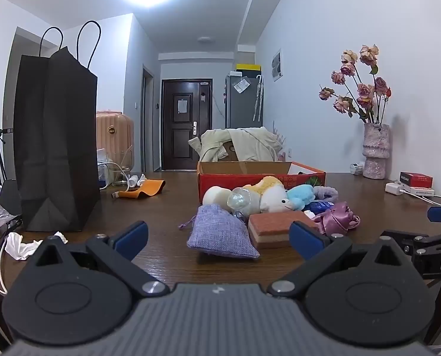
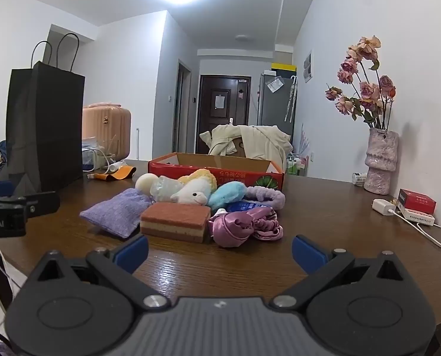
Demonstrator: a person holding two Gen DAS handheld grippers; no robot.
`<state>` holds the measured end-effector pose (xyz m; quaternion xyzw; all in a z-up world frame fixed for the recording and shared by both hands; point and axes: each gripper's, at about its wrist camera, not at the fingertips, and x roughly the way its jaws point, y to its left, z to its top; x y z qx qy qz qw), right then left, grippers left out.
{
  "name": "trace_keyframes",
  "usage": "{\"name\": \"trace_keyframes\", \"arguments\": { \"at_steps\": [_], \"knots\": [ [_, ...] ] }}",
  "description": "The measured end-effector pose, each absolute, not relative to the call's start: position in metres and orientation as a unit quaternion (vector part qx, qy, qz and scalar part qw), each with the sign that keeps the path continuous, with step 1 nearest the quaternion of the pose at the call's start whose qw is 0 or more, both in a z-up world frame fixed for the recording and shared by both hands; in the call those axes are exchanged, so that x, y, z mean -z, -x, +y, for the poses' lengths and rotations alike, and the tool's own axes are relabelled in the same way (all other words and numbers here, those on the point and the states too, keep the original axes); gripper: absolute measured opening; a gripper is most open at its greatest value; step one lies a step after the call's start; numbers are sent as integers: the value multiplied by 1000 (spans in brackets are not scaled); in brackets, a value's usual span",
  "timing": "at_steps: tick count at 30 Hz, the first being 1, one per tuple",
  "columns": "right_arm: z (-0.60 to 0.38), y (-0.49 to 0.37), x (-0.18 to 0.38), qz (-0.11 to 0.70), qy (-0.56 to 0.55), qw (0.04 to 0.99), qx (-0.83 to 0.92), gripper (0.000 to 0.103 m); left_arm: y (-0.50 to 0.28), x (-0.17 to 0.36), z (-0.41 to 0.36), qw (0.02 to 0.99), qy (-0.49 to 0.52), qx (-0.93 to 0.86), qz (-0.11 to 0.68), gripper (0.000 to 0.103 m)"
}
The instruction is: Organize soft objects
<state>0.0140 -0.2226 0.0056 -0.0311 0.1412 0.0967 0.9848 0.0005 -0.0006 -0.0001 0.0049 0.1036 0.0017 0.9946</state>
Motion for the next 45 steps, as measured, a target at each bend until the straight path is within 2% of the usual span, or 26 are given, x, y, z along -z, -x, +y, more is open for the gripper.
{"name": "trace_keyframes", "arguments": {
  "at_steps": [9,45],
  "knots": [
    [-229,-13,-5,146,-2,984,-102,103,-7,-2,-1,995,-9,7,103,103],
    [-226,-19,-3,153,8,982,-107,103,0,0,-2,996,-12,5,87,103]
  ]
}}
